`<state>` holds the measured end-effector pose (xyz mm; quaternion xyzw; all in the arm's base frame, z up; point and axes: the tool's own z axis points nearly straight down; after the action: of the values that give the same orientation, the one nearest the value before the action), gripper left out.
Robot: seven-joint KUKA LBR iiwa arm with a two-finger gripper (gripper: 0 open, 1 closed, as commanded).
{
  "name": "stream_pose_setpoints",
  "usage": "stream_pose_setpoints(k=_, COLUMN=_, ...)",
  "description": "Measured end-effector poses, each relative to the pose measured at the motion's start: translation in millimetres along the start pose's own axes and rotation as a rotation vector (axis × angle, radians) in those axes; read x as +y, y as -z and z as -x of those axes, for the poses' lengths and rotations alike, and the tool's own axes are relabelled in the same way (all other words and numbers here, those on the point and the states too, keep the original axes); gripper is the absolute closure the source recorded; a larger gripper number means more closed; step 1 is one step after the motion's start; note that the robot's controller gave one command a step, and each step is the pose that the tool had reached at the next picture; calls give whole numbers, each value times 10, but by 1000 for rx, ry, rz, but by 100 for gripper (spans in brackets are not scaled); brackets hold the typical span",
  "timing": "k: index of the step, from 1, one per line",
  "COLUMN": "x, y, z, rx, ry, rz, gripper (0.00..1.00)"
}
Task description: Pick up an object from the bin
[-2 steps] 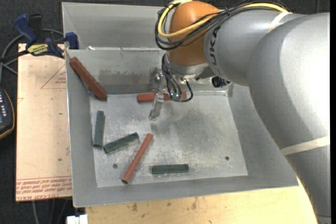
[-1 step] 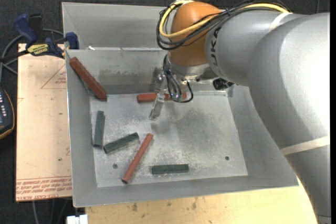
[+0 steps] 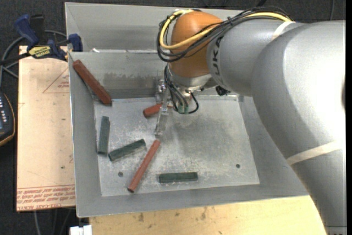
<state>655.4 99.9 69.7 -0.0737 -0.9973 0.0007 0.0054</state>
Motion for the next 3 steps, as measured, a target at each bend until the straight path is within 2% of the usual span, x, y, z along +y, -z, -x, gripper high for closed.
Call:
stream_pose_setpoints(k=1, x=-1, y=0, z=-10, rx=-3, ry=0, rz=1, gripper=0)
stream_pose_setpoints(k=2, x=7, y=23, z=15, rx=-15, ry=0, rz=4, gripper=100)
stream_pose_setpoints(k=3, x=14, y=279, z=23, rx=-16, ry=0, rz=5, gripper=100)
